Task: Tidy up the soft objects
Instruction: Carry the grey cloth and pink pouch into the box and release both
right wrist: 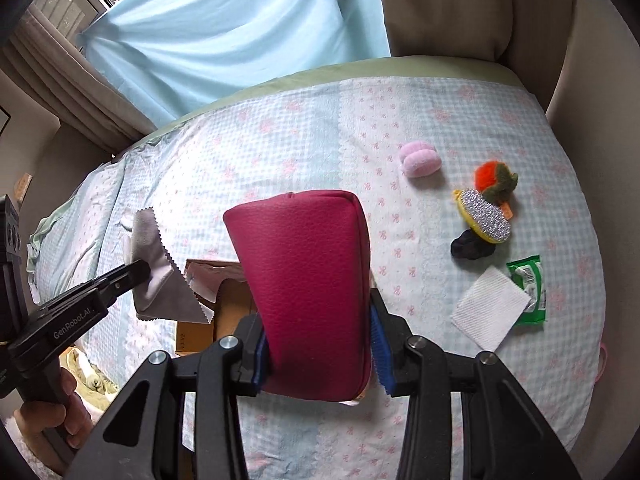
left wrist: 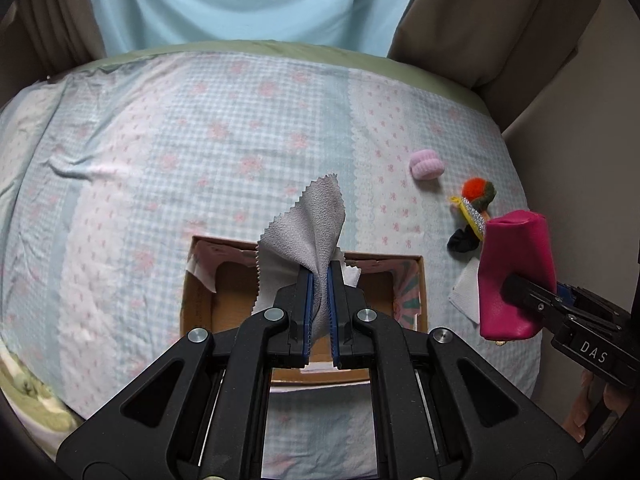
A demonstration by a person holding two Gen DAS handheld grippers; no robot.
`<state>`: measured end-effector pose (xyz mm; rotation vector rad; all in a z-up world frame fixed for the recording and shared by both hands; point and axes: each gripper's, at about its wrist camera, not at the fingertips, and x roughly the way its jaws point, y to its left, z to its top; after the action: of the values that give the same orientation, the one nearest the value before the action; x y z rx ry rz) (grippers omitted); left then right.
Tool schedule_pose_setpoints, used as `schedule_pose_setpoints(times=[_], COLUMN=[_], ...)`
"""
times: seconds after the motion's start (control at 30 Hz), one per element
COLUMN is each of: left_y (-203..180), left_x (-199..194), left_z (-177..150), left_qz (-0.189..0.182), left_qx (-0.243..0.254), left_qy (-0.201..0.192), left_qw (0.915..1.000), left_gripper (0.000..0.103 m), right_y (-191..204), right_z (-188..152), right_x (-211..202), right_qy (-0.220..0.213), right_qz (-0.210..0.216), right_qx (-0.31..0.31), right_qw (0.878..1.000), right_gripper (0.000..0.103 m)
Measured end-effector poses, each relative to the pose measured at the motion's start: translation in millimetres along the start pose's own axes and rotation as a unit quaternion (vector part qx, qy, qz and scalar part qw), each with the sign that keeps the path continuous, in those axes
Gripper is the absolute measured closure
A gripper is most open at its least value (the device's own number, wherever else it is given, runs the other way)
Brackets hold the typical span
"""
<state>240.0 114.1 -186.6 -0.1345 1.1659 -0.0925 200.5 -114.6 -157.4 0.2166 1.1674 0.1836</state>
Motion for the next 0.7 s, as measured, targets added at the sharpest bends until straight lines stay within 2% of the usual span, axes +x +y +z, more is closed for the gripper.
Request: schedule_pose_setpoints(times=[0.17,0.33,0.5,0.7], left_y=[42,66,70,58], left_x=[39,93,150,207], left_z=[-4,-13,-25,-31], left_qz=[0.003,0.017,0.019,0.042], left_qx=[0.015,0.028,0.027,0.050], left_qy=[0.044,0.099,0.154,0.193], left_qw=[0.9989,0.9946,0.9875,0.9790], left_gripper=[0.097,0.097,0.097,0.098], right_y=[44,69,78,67], right_z=[-18,-33,-45,-54], right_x=[42,90,140,201], right_qy=[0.028,0.062,0.107,0.159], right_qz=[-0.006,-0.014,-0.038,-0.044], right_qx=[0.019,0.029,0.012,-0.006], right_qw=[0.999,0.998,0.993,0.986], right_gripper=[0.064,0.064,0.064,0.064])
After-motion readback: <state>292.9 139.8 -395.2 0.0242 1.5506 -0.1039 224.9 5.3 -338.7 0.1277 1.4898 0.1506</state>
